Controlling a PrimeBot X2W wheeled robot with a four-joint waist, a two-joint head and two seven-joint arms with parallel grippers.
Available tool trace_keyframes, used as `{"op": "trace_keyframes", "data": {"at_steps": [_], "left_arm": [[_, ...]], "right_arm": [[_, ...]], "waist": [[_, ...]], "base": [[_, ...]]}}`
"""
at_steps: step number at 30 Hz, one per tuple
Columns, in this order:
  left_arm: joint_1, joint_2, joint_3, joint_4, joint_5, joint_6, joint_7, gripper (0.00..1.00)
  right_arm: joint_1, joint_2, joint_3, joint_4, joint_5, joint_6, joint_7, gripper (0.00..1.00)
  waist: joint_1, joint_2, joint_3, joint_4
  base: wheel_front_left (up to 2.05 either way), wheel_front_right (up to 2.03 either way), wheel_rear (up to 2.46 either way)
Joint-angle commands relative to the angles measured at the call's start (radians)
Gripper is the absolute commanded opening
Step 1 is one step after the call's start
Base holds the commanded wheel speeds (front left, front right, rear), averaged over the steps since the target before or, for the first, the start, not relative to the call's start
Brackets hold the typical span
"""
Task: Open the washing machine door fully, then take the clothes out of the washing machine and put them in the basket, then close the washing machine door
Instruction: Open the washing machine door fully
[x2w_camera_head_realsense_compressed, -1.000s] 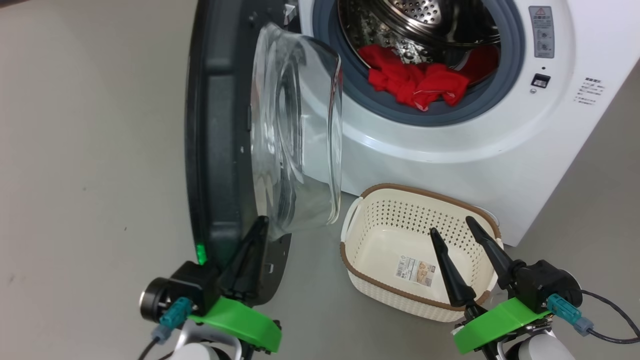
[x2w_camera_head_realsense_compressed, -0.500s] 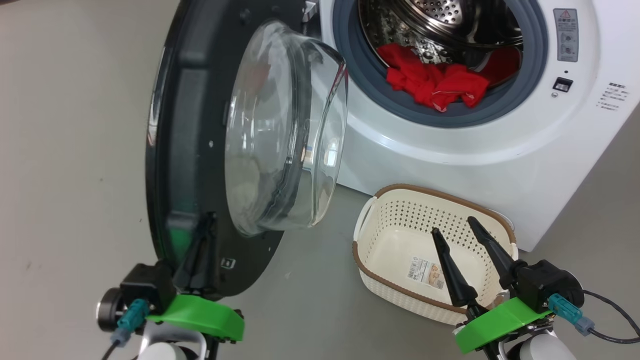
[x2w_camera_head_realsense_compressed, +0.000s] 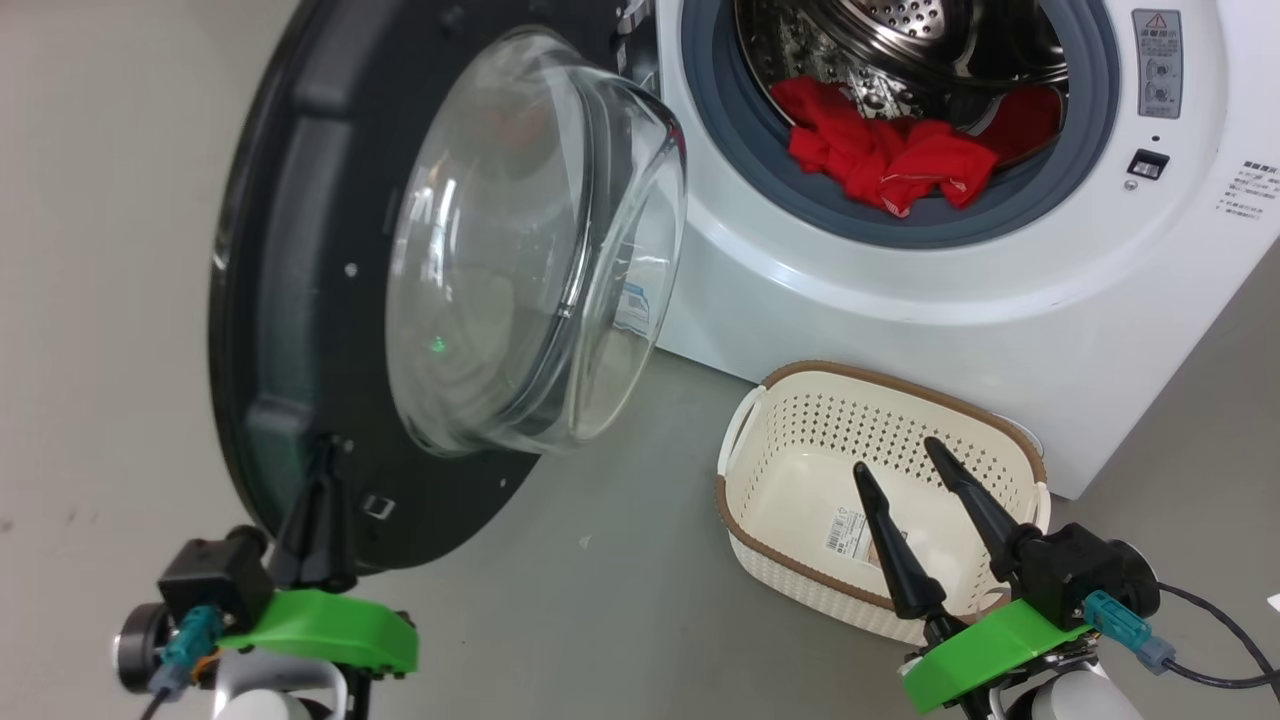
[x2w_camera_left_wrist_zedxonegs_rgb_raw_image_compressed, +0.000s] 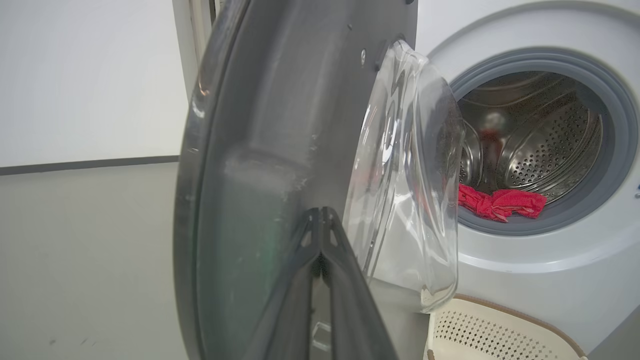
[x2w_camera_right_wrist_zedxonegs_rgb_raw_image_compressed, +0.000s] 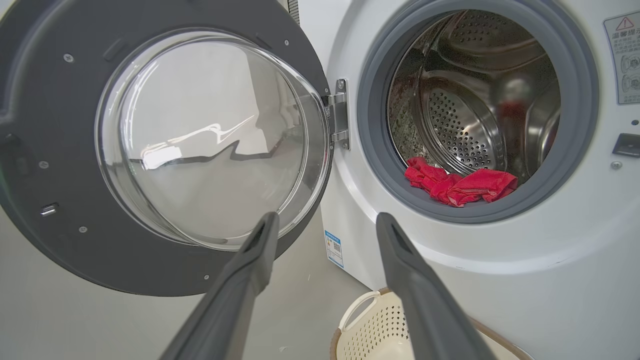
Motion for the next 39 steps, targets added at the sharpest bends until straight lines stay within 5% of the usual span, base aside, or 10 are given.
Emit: {"op": "trace_keyframes", "data": {"at_steps": [1, 20, 39], "left_arm": [[-0.028, 0.043, 0.062, -0.004, -0.009, 0.021, -0.01, 0.0], [-0.127, 0.078, 0.184, 0.118, -0.008, 0.031, -0.016, 0.0], [-0.243, 0.069, 0.356, 0.254, 0.02, -0.021, -0.016, 0.0]], "right_arm": [[-0.032, 0.002, 0.026, -0.018, -0.014, 0.006, -0.006, 1.0], [-0.045, 0.002, 0.017, -0.016, -0.064, 0.006, -0.006, 1.0], [-0.068, 0.002, 0.011, -0.034, -0.115, 0.006, 0.011, 1.0]], "waist": [[0.0, 0.0, 0.005, -0.001], [0.0, 0.0, 0.058, -0.049], [0.0, 0.0, 0.119, -0.057]], "base": [[0.0, 0.0, 0.0], [0.0, 0.0, 0.0], [0.0, 0.0, 0.0]]}}
